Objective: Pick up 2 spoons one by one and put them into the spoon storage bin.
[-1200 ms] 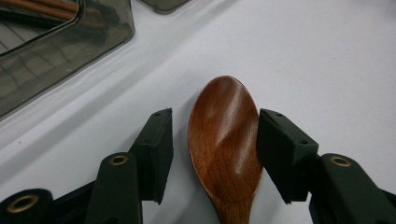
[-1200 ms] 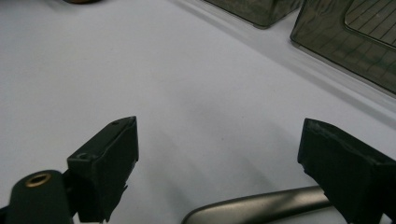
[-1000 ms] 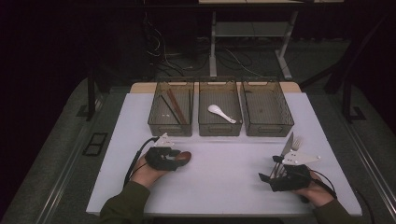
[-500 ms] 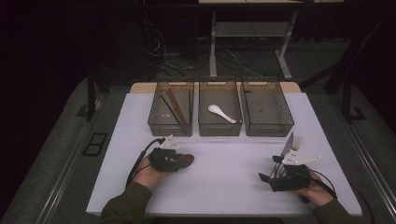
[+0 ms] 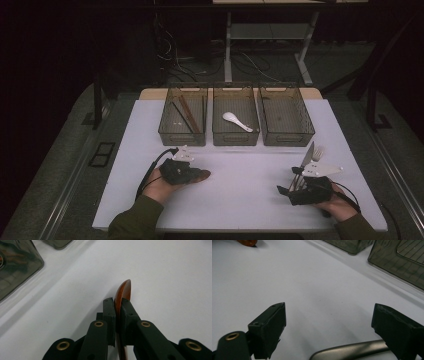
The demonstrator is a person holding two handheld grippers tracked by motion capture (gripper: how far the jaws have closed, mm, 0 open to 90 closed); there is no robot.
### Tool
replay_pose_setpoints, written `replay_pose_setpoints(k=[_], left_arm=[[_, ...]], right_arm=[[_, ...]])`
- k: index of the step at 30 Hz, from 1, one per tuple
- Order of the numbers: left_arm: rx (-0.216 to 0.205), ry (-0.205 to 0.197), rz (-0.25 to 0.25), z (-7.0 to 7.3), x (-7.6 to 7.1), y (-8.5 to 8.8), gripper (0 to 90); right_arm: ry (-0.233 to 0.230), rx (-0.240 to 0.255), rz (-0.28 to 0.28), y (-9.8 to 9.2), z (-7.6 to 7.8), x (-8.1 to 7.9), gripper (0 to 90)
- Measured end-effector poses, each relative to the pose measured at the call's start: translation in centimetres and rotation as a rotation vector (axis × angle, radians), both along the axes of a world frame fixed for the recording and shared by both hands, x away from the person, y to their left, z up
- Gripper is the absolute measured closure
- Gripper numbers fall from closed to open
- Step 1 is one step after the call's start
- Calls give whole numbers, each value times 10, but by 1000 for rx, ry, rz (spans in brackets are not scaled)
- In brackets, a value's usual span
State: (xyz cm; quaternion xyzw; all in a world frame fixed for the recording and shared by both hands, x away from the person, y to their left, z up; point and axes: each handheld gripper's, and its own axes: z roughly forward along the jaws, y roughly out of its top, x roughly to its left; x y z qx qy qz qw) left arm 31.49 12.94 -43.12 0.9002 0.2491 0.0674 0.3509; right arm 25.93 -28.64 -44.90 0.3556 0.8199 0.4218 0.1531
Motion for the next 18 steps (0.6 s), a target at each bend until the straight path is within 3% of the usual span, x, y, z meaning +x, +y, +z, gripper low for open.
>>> replay_pose_setpoints(k=[13,18], left_arm=[[20,-4,-14,3,-4,-3,839],[-3,-24,-9,9,-5,-2,839]], right_arm=[[0,5,0,-1,1,-1,121],[-1,2,3,0,0,0,121]])
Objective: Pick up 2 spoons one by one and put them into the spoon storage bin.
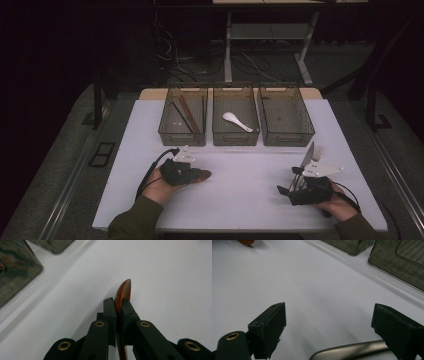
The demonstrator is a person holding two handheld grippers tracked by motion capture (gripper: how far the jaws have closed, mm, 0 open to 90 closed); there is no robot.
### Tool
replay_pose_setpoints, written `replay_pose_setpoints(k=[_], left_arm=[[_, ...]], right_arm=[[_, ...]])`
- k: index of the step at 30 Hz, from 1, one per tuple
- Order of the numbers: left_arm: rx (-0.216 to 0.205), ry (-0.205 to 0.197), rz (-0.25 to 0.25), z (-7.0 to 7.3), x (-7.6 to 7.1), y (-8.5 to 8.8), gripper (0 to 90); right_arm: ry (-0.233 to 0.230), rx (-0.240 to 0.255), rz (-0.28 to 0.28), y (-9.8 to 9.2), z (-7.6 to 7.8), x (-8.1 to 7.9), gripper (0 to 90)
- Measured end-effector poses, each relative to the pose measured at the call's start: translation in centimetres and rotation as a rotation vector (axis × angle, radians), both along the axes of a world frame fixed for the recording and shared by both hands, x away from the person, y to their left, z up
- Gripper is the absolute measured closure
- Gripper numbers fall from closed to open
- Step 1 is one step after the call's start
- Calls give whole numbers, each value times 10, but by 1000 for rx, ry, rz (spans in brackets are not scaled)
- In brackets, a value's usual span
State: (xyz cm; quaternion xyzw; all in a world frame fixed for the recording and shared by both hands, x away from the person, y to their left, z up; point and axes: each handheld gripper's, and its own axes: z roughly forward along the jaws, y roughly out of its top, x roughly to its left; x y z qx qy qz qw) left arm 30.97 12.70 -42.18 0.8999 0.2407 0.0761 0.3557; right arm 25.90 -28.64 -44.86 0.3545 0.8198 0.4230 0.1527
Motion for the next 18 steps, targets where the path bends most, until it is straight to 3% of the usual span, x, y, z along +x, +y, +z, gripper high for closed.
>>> replay_pose_setpoints(k=[18], left_arm=[[-94,-48,-15,23,14,-21,841]], right_arm=[[0,1,-2,0,0,0,121]])
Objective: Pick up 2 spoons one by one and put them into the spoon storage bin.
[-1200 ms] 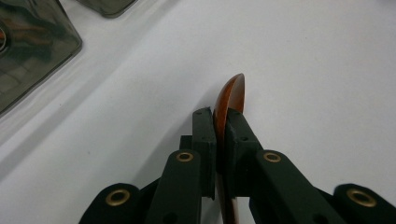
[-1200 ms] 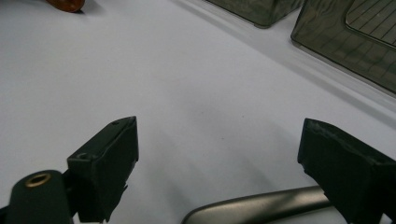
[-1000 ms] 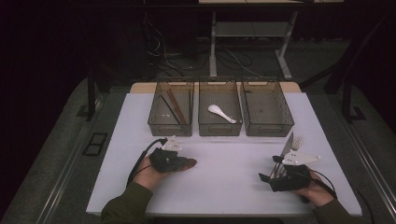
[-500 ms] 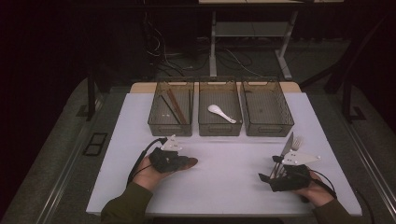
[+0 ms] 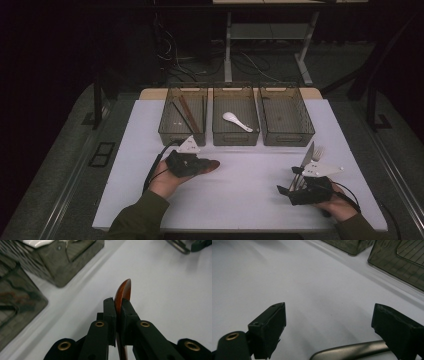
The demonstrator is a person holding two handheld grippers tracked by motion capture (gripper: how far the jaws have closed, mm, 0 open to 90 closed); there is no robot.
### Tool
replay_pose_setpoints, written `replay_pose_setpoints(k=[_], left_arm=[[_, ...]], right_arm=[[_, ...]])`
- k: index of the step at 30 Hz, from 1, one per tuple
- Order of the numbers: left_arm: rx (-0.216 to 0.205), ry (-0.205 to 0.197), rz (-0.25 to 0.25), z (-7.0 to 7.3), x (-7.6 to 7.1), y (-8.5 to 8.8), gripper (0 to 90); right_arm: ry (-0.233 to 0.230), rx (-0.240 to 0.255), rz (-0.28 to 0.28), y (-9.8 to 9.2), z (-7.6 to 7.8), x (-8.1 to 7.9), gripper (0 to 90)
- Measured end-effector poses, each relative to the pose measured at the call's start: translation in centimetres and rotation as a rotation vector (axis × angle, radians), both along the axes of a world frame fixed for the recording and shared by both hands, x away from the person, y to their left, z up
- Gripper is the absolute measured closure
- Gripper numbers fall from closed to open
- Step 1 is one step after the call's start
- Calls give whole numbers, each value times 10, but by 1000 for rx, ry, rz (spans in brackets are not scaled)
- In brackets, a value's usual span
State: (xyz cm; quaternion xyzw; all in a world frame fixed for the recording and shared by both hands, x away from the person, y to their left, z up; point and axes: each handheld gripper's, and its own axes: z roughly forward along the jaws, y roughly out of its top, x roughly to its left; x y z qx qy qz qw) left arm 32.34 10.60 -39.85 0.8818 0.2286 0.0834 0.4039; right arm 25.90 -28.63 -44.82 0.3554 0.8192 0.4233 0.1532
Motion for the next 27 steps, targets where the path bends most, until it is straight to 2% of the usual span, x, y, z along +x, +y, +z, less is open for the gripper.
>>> replay_pose_setpoints(k=[9,13,14,17,18,27], left_arm=[[-30,-37,-12,16,13,-17,840],[-44,-50,-12,25,22,-25,840],[-43,-55,-15,27,24,-27,840],[-53,-61,-14,35,31,-33,840],[-55,-61,-14,37,34,-35,840],[-63,-109,-13,60,58,-56,840]], right_arm=[[-1,2,2,0,1,-1,121],[9,1,1,0,1,-2,121],[-13,-4,7,-1,1,0,121],[11,4,3,0,1,-2,121],[-1,1,6,-1,1,-1,121],[-1,2,7,0,1,-1,121]])
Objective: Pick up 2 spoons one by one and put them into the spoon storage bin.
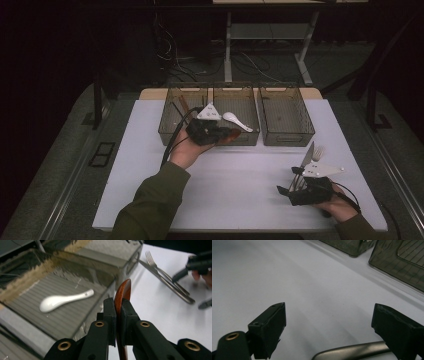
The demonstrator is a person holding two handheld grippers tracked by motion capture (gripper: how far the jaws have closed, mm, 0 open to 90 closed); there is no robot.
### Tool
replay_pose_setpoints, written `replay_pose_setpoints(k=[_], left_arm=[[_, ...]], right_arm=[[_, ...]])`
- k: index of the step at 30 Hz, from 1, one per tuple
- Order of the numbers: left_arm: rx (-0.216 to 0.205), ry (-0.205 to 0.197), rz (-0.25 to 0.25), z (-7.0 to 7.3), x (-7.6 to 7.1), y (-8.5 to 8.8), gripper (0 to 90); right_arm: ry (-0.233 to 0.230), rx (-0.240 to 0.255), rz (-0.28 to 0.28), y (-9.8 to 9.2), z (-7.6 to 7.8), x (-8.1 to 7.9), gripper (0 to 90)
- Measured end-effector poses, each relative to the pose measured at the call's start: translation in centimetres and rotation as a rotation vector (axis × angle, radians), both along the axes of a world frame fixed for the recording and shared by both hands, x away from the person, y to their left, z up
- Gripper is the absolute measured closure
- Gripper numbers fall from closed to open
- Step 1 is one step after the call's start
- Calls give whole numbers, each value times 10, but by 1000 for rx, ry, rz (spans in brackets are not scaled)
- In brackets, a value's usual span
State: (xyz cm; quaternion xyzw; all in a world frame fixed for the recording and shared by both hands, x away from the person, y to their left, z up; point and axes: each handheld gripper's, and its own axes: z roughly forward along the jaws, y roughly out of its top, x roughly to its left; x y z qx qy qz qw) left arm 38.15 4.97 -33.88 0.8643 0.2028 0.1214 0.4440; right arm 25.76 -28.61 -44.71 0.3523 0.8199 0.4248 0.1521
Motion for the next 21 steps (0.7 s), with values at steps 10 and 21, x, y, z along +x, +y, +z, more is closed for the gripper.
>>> replay_pose_setpoints(k=[10,21], left_arm=[[-44,-26,37,14,39,-25,840],[-69,-62,85,16,80,-57,840]], right_arm=[[3,6,1,0,0,1,121],[0,14,7,0,1,0,121]])
